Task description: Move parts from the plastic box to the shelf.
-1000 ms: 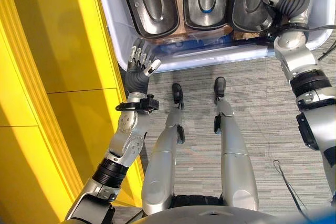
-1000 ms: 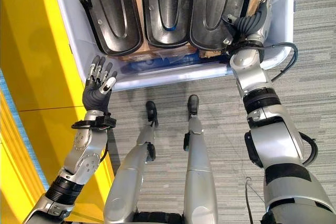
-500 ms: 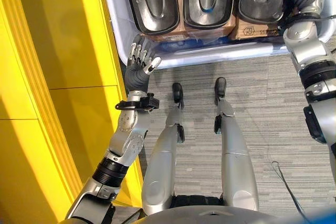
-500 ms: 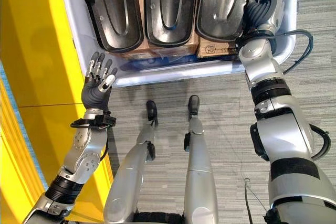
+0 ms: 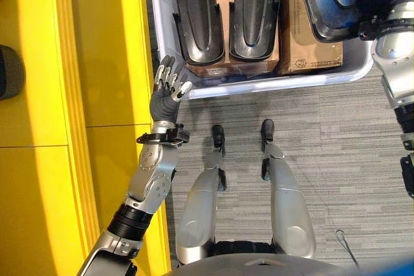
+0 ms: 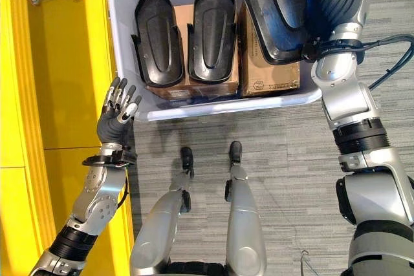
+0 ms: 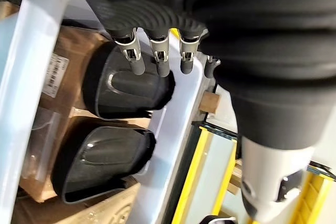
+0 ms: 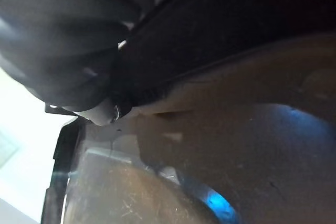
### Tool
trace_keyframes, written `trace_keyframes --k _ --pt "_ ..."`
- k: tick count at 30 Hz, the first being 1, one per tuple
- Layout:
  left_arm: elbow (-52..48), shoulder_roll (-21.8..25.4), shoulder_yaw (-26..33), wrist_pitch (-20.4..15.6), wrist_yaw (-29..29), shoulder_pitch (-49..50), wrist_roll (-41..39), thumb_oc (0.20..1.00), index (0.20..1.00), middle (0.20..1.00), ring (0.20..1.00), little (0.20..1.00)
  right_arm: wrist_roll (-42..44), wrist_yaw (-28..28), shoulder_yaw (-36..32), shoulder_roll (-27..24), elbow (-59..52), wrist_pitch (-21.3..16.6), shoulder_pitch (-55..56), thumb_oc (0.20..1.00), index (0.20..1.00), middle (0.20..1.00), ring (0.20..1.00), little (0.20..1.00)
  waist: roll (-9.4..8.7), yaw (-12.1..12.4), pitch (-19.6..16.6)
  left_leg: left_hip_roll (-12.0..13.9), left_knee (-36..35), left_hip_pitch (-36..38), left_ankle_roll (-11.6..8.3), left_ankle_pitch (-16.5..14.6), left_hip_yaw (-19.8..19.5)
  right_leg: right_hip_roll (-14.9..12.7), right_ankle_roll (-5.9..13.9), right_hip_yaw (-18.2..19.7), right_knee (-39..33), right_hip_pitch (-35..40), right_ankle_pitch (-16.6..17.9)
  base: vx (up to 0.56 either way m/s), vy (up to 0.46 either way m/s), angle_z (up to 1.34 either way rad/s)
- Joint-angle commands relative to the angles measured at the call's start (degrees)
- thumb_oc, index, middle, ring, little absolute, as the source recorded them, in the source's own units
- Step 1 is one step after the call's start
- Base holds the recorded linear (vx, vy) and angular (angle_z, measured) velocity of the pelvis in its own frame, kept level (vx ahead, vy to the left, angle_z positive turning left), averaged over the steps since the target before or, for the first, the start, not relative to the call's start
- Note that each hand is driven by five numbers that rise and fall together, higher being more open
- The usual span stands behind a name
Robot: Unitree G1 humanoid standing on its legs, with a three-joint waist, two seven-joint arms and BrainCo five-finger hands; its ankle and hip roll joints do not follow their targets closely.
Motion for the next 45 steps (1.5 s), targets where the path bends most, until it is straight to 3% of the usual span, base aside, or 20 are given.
trace_keyframes --k 1,5,11,12,15,16,20,26,29,31,33,34,35,37,38,39,40,41,42,45 --pt "-1.76 1.77 -0.76 -1.12 -2.51 2.21 -1.62 1.0 1.0 1.0 1.0 1.0 -2.78 -1.42 -4.17 0.57 -4.79 -5.32 -0.05 0.2 0.2 0.2 0.2 0.2 -2.31 -0.31 -3.99 2.15 1.57 5.39 -2.52 -6.73 -3.8 -4.66 6.87 -2.09 -0.03 5.07 -3.41 0.0 0.0 0.0" --pt "-1.68 2.14 -0.67 -0.22 -3.42 4.28 -1.89 1.0 1.0 1.0 1.0 1.0 -1.29 -0.18 -7.03 3.01 -10.62 -7.48 4.65 0.2 0.2 0.2 0.2 0.2 -2.17 -0.46 -6.03 2.19 0.84 7.48 -2.5 -6.7 -4.04 -4.65 6.84 -2.49 -1.85 7.93 -3.3 0.03 0.0 0.01" --pt "-1.01 2.12 0.93 1.81 -5.23 8.17 -1.64 1.0 1.0 1.0 1.0 1.0 4.98 5.26 -11.23 12.45 -19.89 -10.95 18.77 0.2 0.2 0.2 0.2 0.2 -2.01 -0.9 -9.81 2.67 0.09 11.4 -2.47 -6.88 -4.02 -4.46 6.8 -2.84 -3.42 12.42 -3.67 0.01 -0.008 0.02" --pt "-0.44 1.11 1.43 2.42 -5.77 9.48 -1.88 1.0 1.0 1.0 1.0 1.0 8.65 7.87 -11.66 16.14 -21.81 -12.04 23.9 0.2 0.2 0.2 0.2 0.2 -1.92 -1.22 -11.26 2.93 -0.2 12.8 -2.56 -6.93 -3.93 -4.35 6.67 -2.96 -3.9 13.9 -3.88 0.02 -0.033 0.03" --pt "-0.39 0.83 1.73 2.94 -6.15 10.44 -1.68 1.0 1.0 1.0 1.0 1.0 9.24 9.04 -12.08 17.53 -23.0 -11.79 26.69 0.2 0.2 0.2 0.2 0.2 -1.93 -1.33 -12.12 3.11 -0.47 13.58 -2.64 -6.87 -3.97 -4.29 6.61 -3.22 -4.29 14.83 -4.0 0.0 -0.025 0.01" --pt "0.42 -0.32 2.95 3.7 -6.53 12.0 -1.19 1.0 1.0 1.0 1.0 1.0 15.39 11.64 -12.16 22.57 -24.41 -13.13 32.49 0.2 0.2 0.2 0.2 0.2 -1.72 -1.66 -14.2 3.76 -0.9 15.53 -2.94 -6.8 -3.75 -3.84 6.43 -3.5 -4.62 16.63 -4.45 -0.02 -0.058 -0.03" --pt "1.94 -1.94 4.88 5.18 -6.43 14.44 0.33 1.0 1.0 1.0 1.0 1.0 19.83 14.98 -11.69 26.97 -26.57 -12.96 40.32 0.2 0.2 0.2 0.2 0.2 -1.36 -2.35 -17.11 5.37 -1.13 18.88 -3.24 -6.94 -3.62 -2.85 5.67 -4.14 -1.92 18.84 -6.98 -0.02 -0.087 -0.02" --pt "2.26 -4.5 7.19 5.77 -6.43 18.09 1.6 1.0 1.0 1.0 1.0 1.0 25.18 19.3 -9.18 29.37 -28.4 -13.06 45.46 0.2 0.2 0.2 0.2 0.2 -1.25 -2.02 -20.36 8.68 -0.23 21.01 -4.46 -6.0 -4.95 -0.38 3.51 -6.51 2.12 21.87 -11.38 -0.04 -0.169 0.12" --pt "2.46 -5.38 8.02 5.81 -6.29 19.71 1.49 1.0 1.0 1.0 1.0 1.0 26.87 20.48 -7.3 29.37 -28.04 -12.8 45.1 0.2 0.2 0.2 0.2 0.2 -1.25 -0.66 -20.82 10.47 0.24 20.94 -5.46 -4.02 -6.37 1.09 2.26 -8.68 2.06 23.72 -12.7 -0.08 -0.224 0.26" --pt "2.51 -5.92 8.47 5.68 -5.9 20.47 1.15 1.0 1.0 1.0 1.0 1.0 27.14 20.46 -6.52 29.22 -28.28 -12.97 44.31 0.2 0.2 0.2 0.2 0.2 -0.79 0.47 -20.56 11.82 -0.67 20.24 -6.69 -0.72 -8.03 1.89 1.41 -10.73 2.2 24.37 -13.59 -0.12 -0.199 0.36" --pt "2.82 -6.33 8.42 5.69 -5.66 20.85 0.97 1.0 1.0 1.0 1.0 1.0 27.22 20.29 -6.51 28.86 -28.24 -13.22 43.88 0.2 0.2 0.2 0.2 0.2 -0.3 1.46 -20.0 12.6 -2.29 19.2 -7.78 2.89 -9.56 1.64 0.84 -13.62 2.76 24.88 -14.64 -0.11 -0.125 0.53" --pt "2.81 -6.34 8.41 5.7 -5.66 20.83 0.97 1.0 1.0 1.0 1.0 1.0 27.22 20.3 -6.52 28.85 -28.23 -13.23 43.86 0.2 0.2 0.2 0.2 0.2 -0.23 1.36 -20.13 12.63 -2.3 18.94 -7.78 3.01 -9.73 1.69 0.83 -13.76 2.57 24.79 -14.45 -0.13 -0.09 0.85" --pt "3.55 -6.34 8.27 5.74 -5.61 20.62 0.91 1.0 1.0 1.0 1.0 1.0 26.84 19.57 -7.21 28.34 -28.36 -13.48 43.59 0.2 0.2 0.2 0.2 0.2 -0.04 2.1 -19.46 12.29 -2.87 17.23 -7.68 5.3 -8.45 0.25 0.61 -16.95 2.48 25.69 -15.14 -0.13 -0.078 1.05" --pt "4.4 -6.13 8.12 6.03 -6.01 20.29 1.48 1.0 1.0 1.0 1.0 1.0 26.02 18.95 -8.13 27.88 -28.64 -13.58 43.56 0.2 0.2 0.2 0.2 0.2 -0.26 1.96 -19.09 11.99 -1.92 16.43 -6.85 4.89 -4.36 -1.18 0.59 -19.4 1.64 26.32 -14.53 -0.12 -0.063 1.2" --pt "4.4 -6.13 8.12 6.03 -6.01 20.28 1.48 1.0 1.0 1.0 1.0 1.0 26.02 18.95 -8.14 27.88 -28.63 -13.58 43.54 0.2 0.2 0.2 0.2 0.2 -0.28 1.94 -19.04 11.96 -1.89 16.45 -6.84 4.87 -4.38 -1.21 0.6 -19.41 1.66 26.36 -14.55 -0.14 -0.034 1.49" --pt "4.85 -5.86 8.16 6.25 -6.51 20.04 1.76 1.0 1.0 1.0 1.0 1.0 25.54 18.95 -8.25 27.46 -28.49 -13.47 43.89 0.2 0.2 0.2 0.2 0.2 -0.67 1.66 -19.0 12.82 1.25 16.92 -5.94 2.84 0.2 -2.91 0.63 -21.5 2.01 25.93 -13.77 -0.12 -0.037 1.42" --pt "5.15 -5.93 8.58 6.26 -6.86 20.44 1.93 1.0 1.0 1.0 1.0 1.0 24.84 19.36 -8.49 27.15 -28.15 -13.08 45.5 0.2 0.2 0.2 0.2 0.2 -1.4 1.29 -19.27 13.54 5.26 18.7 -6.12 -0.73 1.41 -4.32 1.05 -22.42 2.59 26.37 -14.57 -0.12 -0.037 1.25" --pt "5.15 -5.93 8.58 6.26 -6.86 20.44 1.93 1.0 1.0 1.0 1.0 1.0 24.84 19.36 -8.49 27.15 -28.15 -13.08 45.5 0.2 0.2 0.2 0.2 0.2 -1.4 1.27 -19.28 13.54 5.3 18.67 -6.12 -0.75 1.38 -4.32 1.05 -22.44 2.59 26.37 -14.58 -0.08 0.009 0.97" --pt "5.3 -6.88 8.91 6.52 -6.68 20.5 0.41 1.0 1.0 1.0 1.0 1.0 25.28 19.96 -8.57 27.49 -28.22 -12.59 47.74 0.2 0.2 0.2 0.2 0.2 -1.81 0.78 -19.74 13.76 8.59 20.97 -5.82 -3.71 2.19 -5.91 0.95 -24.84 3.4 25.98 -14.11 -0.08 0.058 0.89" --pt "5.15 -7.56 8.72 6.69 -6.41 20.6 0.09 1.0 1.0 1.0 1.0 1.0 25.73 20.18 -9.73 28.09 -28.6 -12.24 50.79 0.2 0.2 0.2 0.2 0.2 -1.81 -0.23 -20.22 12.89 10.91 23.13 -5.95 -8.8 2.15 -9.11 1.99 -27.58 5.2 25.64 -13.37 -0.06 0.164 0.92"
